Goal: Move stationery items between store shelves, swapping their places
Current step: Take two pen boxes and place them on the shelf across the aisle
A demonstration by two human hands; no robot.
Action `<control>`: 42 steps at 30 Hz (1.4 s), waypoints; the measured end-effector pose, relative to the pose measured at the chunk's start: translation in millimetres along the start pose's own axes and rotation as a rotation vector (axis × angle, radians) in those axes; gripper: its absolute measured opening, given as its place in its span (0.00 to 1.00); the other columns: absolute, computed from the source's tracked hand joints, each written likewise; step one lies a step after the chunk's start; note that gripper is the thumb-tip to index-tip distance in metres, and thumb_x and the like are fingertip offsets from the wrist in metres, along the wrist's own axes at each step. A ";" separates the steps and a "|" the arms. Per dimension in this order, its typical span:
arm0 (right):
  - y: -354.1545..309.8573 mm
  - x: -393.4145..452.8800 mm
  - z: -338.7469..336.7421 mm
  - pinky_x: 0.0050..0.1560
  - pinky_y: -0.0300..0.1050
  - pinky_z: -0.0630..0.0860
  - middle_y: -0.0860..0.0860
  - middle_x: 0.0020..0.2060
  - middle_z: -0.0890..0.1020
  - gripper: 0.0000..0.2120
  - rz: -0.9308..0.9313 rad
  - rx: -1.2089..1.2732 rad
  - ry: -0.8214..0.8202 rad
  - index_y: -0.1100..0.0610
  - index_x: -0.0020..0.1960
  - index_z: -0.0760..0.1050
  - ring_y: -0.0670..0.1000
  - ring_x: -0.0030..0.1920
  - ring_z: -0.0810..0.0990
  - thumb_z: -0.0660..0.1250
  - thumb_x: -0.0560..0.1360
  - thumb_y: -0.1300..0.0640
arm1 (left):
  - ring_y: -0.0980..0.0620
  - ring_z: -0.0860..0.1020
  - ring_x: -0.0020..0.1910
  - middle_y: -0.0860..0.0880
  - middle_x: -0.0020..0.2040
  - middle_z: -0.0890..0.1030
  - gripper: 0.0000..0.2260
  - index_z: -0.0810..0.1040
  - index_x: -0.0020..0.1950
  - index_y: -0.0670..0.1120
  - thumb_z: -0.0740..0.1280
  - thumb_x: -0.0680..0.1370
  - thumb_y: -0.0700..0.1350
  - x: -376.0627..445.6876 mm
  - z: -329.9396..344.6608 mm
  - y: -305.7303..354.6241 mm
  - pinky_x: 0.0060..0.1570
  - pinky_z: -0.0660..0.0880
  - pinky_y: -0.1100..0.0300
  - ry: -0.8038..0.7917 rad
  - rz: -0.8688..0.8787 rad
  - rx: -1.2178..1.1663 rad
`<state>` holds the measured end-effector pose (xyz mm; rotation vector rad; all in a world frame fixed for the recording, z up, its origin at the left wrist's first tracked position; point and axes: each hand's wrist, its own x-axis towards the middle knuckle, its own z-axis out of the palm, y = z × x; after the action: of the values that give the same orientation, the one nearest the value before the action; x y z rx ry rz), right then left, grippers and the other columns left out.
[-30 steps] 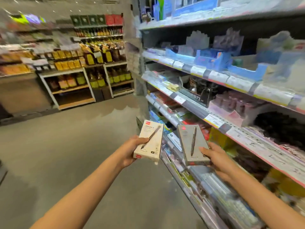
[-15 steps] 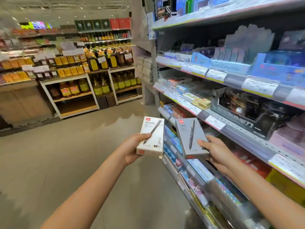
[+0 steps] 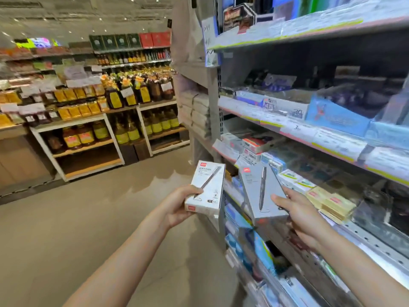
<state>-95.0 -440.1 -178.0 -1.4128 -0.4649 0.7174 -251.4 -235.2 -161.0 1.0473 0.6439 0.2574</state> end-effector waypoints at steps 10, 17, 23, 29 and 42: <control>-9.2 116.0 45.2 0.35 0.34 0.78 0.49 0.43 0.84 0.11 -0.087 -0.032 0.198 0.56 0.57 0.74 0.42 0.34 0.83 0.62 0.76 0.65 | 0.53 0.83 0.29 0.47 0.33 0.85 0.08 0.76 0.46 0.42 0.58 0.76 0.36 174.3 -31.7 104.4 0.28 0.78 0.64 -0.143 -0.035 0.170; -27.3 173.1 90.3 0.37 0.37 0.79 0.49 0.43 0.84 0.11 -0.124 0.026 0.421 0.52 0.52 0.76 0.43 0.34 0.83 0.61 0.76 0.66 | 0.54 0.82 0.26 0.48 0.30 0.84 0.09 0.76 0.46 0.41 0.57 0.78 0.35 285.6 -23.8 157.0 0.25 0.77 0.65 -0.368 -0.084 0.291; -27.6 193.7 117.1 0.32 0.37 0.80 0.46 0.38 0.86 0.11 -0.131 0.078 0.573 0.53 0.51 0.77 0.45 0.35 0.83 0.61 0.76 0.66 | 0.48 0.83 0.31 0.45 0.34 0.84 0.06 0.76 0.46 0.39 0.60 0.77 0.36 359.8 -18.0 167.9 0.33 0.80 0.58 -0.425 -0.115 0.414; -30.0 206.6 128.1 0.36 0.38 0.81 0.47 0.41 0.86 0.10 -0.108 0.065 0.700 0.54 0.53 0.76 0.46 0.37 0.84 0.61 0.76 0.65 | 0.47 0.79 0.35 0.43 0.38 0.81 0.04 0.74 0.45 0.40 0.61 0.77 0.37 390.8 -6.9 163.7 0.35 0.76 0.59 -0.499 -0.124 0.535; -43.6 229.2 129.0 0.40 0.44 0.79 0.55 0.53 0.82 0.15 -0.066 -0.022 0.801 0.58 0.64 0.70 0.52 0.43 0.82 0.61 0.78 0.61 | 0.42 0.57 0.74 0.41 0.74 0.53 0.41 0.61 0.74 0.52 0.74 0.65 0.58 391.8 -11.4 158.6 0.73 0.57 0.50 -0.637 0.508 1.377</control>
<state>-12.7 -188.5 -146.9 -1.5632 0.1115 0.0554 67.0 42.9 -172.3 2.4812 -0.1537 -0.1523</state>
